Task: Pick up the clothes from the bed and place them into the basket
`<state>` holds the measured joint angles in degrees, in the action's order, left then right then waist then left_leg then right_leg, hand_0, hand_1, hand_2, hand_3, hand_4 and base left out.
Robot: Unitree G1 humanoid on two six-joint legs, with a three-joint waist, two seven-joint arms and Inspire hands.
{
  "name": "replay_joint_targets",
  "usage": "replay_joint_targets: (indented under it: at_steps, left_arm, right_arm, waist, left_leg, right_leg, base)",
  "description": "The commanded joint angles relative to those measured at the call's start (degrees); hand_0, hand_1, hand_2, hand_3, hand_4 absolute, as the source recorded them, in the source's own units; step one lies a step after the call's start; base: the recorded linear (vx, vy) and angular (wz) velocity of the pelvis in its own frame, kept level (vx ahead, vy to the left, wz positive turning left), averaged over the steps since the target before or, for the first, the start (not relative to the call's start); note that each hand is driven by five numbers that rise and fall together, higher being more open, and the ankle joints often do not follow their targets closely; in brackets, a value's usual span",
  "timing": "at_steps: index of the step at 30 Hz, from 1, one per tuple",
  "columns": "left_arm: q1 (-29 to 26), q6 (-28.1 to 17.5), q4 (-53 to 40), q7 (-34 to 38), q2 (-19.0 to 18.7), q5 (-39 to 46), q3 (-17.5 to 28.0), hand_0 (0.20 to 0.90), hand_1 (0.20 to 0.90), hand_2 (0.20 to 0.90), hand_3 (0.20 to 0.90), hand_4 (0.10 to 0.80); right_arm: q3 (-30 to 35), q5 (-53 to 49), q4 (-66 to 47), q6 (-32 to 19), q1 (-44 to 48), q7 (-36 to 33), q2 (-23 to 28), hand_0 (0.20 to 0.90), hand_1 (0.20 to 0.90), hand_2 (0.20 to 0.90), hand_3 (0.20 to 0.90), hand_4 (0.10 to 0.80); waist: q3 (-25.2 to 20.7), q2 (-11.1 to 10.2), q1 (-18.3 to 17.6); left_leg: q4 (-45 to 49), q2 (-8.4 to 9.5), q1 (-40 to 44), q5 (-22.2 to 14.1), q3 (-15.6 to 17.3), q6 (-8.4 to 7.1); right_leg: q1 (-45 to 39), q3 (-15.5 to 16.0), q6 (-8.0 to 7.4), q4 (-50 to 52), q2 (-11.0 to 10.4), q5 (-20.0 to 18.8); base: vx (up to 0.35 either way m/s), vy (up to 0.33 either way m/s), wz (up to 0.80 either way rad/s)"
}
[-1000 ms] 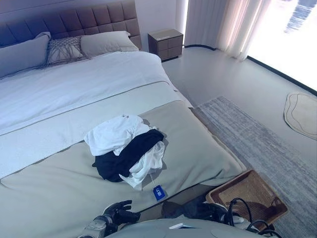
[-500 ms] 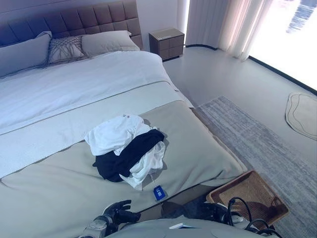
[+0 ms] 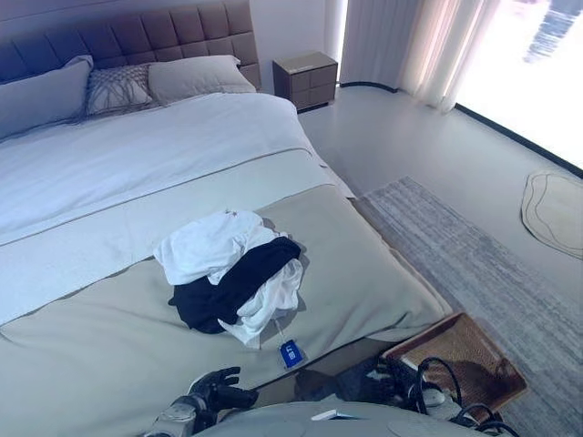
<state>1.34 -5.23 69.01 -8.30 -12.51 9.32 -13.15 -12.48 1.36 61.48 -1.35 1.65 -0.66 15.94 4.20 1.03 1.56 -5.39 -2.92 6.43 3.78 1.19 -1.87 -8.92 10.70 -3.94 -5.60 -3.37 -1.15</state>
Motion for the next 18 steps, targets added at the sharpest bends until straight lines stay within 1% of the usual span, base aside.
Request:
replay_joint_targets:
  at_steps: [1, 4, 6, 8, 10, 11, 14, 16, 18]
  left_arm:
    - [-1.24, -1.64, 1.87, 1.41, -1.64, -1.98, -0.86, 0.900, 0.900, 0.900, 0.900, 0.800]
    - [0.50, -2.21, 0.37, 1.97, -1.81, -1.28, 0.08, 0.900, 0.900, 0.900, 0.900, 0.800]
    - [0.69, -2.21, -0.44, 2.18, -2.25, -0.49, 0.26, 0.900, 0.900, 0.900, 0.900, 0.800]
    - [0.22, -2.21, -1.11, 2.18, -2.75, 0.26, -0.16, 0.900, 0.900, 0.900, 0.900, 0.800]
    - [-1.53, -2.17, -1.61, 2.22, -3.49, 1.28, -1.30, 0.900, 0.900, 0.900, 0.900, 0.800]
    - [-3.46, -2.66, -1.81, 2.40, -4.44, 2.30, -2.45, 0.900, 0.900, 0.900, 0.900, 0.800]
    - [-8.63, -2.66, -2.52, 3.46, -6.58, 4.49, -4.25, 0.900, 0.900, 0.900, 0.900, 0.800]
    - [-9.83, -2.46, -3.54, 3.99, -7.40, 5.31, -4.58, 0.900, 0.900, 0.900, 0.900, 0.800]
    - [-10.31, -2.69, -4.65, 4.04, -8.25, 6.68, -4.92, 0.900, 0.900, 0.900, 0.900, 0.800]
  right_arm:
    - [-1.87, 2.93, -11.45, -2.84, 5.90, -6.30, 2.98, 0.900, 0.900, 0.900, 0.900, 0.800]
    - [-3.42, 8.69, -26.00, -1.30, 7.27, -7.27, 6.38, 0.900, 0.900, 0.900, 0.900, 0.800]
    - [-4.51, 11.40, -30.34, -1.96, 8.93, -6.81, 8.53, 0.900, 0.900, 0.900, 0.900, 0.800]
    - [-5.56, 13.06, -31.90, -2.44, 11.65, -6.95, 10.23, 0.900, 0.900, 0.900, 0.900, 0.800]
    - [-7.48, 13.53, -30.96, -1.91, 17.51, -8.07, 11.61, 0.900, 0.900, 0.900, 0.900, 0.800]
    - [-9.15, 13.02, -29.24, -1.14, 23.37, -9.19, 12.43, 0.900, 0.900, 0.900, 0.900, 0.800]
    - [-12.72, 12.26, -24.21, 0.88, 36.20, -11.62, 13.57, 0.900, 0.900, 0.900, 0.900, 0.800]
    - [-14.19, 13.13, -20.64, 1.26, 41.29, -12.70, 14.03, 0.900, 0.900, 0.900, 0.900, 0.800]
    - [-15.69, 13.82, -16.39, 0.61, 46.08, -14.35, 14.66, 0.900, 0.900, 0.900, 0.900, 0.800]
  waist:
    - [1.72, -2.95, 1.72]
    - [2.10, -3.47, 2.43]
    - [2.83, -3.72, 3.18]
    - [4.06, -4.09, 4.32]
    - [6.01, -4.64, 5.91]
    - [8.42, -5.28, 7.14]
    - [14.16, -6.48, 9.71]
    - [16.28, -6.70, 11.30]
    - [18.20, -6.68, 13.19]
  left_leg:
    - [0.39, 4.34, 1.75, -5.14, -1.84, 3.30]
    - [0.39, 4.44, 1.13, -4.93, -1.94, 3.38]
    - [0.39, 4.63, 0.58, -4.65, -2.35, 3.63]
    - [1.64, 4.90, -0.82, -4.65, -2.83, 3.85]
    - [4.63, 5.38, -4.25, -5.06, -3.71, 4.13]
    - [6.59, 5.61, -7.17, -5.14, -4.49, 4.35]
    - [10.76, 6.32, -13.49, -5.00, -5.81, 4.85]
    - [12.65, 6.80, -15.98, -5.00, -6.23, 5.10]
    - [15.46, 7.54, -18.99, -5.42, -7.01, 5.43]
  right_leg:
    - [-0.57, 0.67, 2.00, 4.93, 0.65, 3.37]
    - [0.24, 0.86, 1.84, 5.35, 0.33, 3.28]
    - [1.23, 0.85, 1.89, 6.25, 0.13, 3.46]
    - [2.35, 1.15, 1.94, 7.14, -0.24, 3.46]
    - [4.75, 1.75, 2.05, 8.53, -0.79, 3.28]
    - [6.79, 2.19, 2.11, 9.38, -1.04, 2.86]
    - [11.02, 3.08, 2.05, 10.99, -1.36, 1.54]
    - [12.33, 3.89, 1.85, 11.47, -1.69, 0.98]
    - [13.29, 4.69, 1.45, 12.15, -2.36, 0.75]
  base:
    - [0.079, 0.029, 0.03]
    - [0.090, 0.064, 0.06]
    - [0.102, 0.117, 0.04]
    - [0.042, 0.098, 0.13]
    - [-0.057, 0.066, 0.24]
    - [-0.190, -0.014, 0.26]
    - [-0.211, -0.062, 0.47]
    - [-0.038, -0.013, 0.41]
    - [0.051, 0.022, 0.29]
